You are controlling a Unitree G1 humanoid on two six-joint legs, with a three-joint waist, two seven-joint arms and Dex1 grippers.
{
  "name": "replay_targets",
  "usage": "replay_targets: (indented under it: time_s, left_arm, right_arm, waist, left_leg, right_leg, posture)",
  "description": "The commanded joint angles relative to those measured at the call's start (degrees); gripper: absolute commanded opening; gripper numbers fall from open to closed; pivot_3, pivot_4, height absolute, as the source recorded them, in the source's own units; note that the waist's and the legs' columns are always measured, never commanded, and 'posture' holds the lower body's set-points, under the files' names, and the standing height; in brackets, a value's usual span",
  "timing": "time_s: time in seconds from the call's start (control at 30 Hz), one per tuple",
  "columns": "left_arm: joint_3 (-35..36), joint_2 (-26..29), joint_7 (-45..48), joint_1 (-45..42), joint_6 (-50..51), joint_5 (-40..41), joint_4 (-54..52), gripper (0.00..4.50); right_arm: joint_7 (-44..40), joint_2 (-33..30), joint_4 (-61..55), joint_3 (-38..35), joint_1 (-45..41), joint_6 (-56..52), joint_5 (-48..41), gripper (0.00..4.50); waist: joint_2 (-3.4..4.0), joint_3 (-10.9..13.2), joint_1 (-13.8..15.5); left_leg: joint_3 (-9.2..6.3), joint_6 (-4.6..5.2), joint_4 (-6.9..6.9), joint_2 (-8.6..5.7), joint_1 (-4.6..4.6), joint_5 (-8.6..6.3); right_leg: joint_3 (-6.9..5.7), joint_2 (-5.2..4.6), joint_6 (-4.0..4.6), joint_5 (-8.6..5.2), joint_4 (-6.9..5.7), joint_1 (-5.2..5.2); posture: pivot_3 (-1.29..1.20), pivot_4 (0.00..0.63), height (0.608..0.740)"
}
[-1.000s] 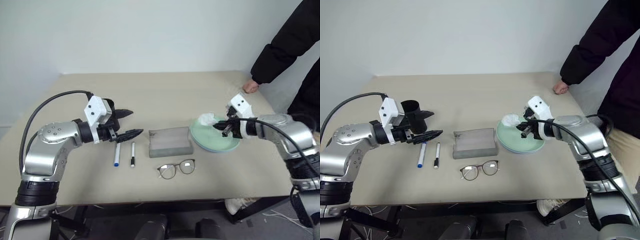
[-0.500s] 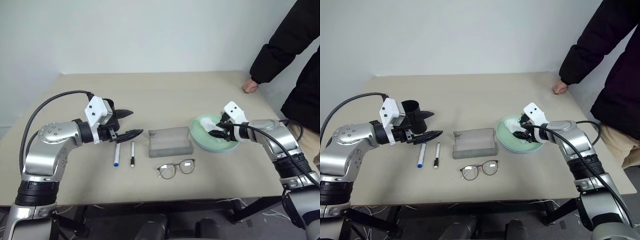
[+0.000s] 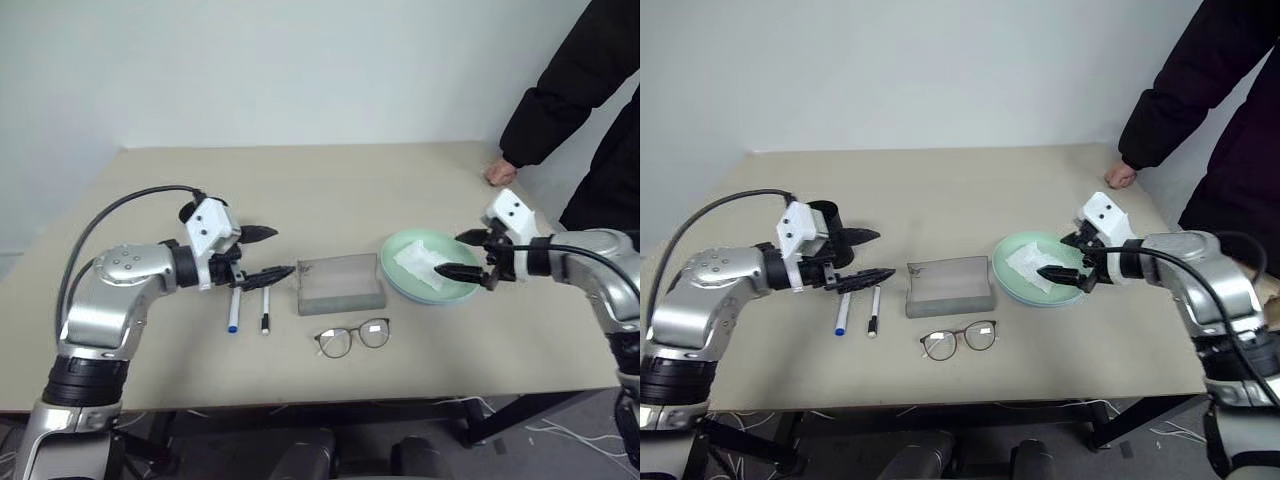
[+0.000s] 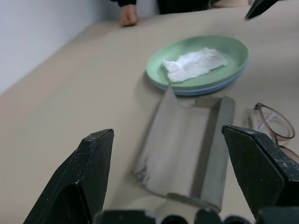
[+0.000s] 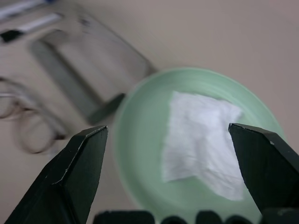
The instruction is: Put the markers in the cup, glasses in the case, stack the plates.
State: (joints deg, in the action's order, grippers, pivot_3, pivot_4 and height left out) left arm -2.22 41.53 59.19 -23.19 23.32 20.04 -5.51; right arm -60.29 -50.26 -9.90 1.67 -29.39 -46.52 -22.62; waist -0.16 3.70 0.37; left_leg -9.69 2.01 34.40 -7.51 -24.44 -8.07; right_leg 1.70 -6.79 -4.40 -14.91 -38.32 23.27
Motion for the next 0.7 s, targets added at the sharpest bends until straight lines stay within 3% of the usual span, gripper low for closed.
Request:
replay_targets:
  time_s: [0.03, 0.2, 0.7]
  left_arm:
    - [-3.0, -1.0, 0.4, -1.5, 0.0, -1.7, 0.2, 3.92]
    - [-8.1, -1.6, 3.6, -2.2, 1.5, -2.4, 0.1, 3.92]
    - [-17.1, -6.5, 8.2, -5.7, 12.1, -2.7, 3.5, 3.92]
  right_arm:
    - [-3.1, -3.1, -4.8, -5.5, -0.2, -1.4, -5.3, 4.47]
    - [-6.4, -6.1, -7.0, -9.3, 0.8, -5.4, -12.0, 4.47]
    - [0.2, -4.5, -11.8, -8.1, 4.8, -4.6, -12.3, 4.47]
  waist:
    - [-0.01, 0.0, -0.1]
    - [-0.01, 0.0, -0.1]
    - [-0.01, 0.0, -0.1]
  left_leg:
    - [0.00, 0.00, 0.02, 0.00, -0.01, 0.00]
    - [0.03, 0.01, 0.03, 0.04, -0.05, -0.01]
    - [0.01, 0.01, 0.05, 0.04, -0.10, -0.01]
  right_leg:
    - [0.00, 0.00, 0.00, 0.00, 0.00, -0.01]
    - [0.00, -0.03, 0.06, -0.03, 0.00, 0.02]
    - [-0.04, -0.06, 0.05, -0.03, 0.08, 0.03]
  posture:
    - [0.00, 0.000, 0.727]
    - [0.00, 0.000, 0.727]
    - [0.00, 0.000, 0.727]
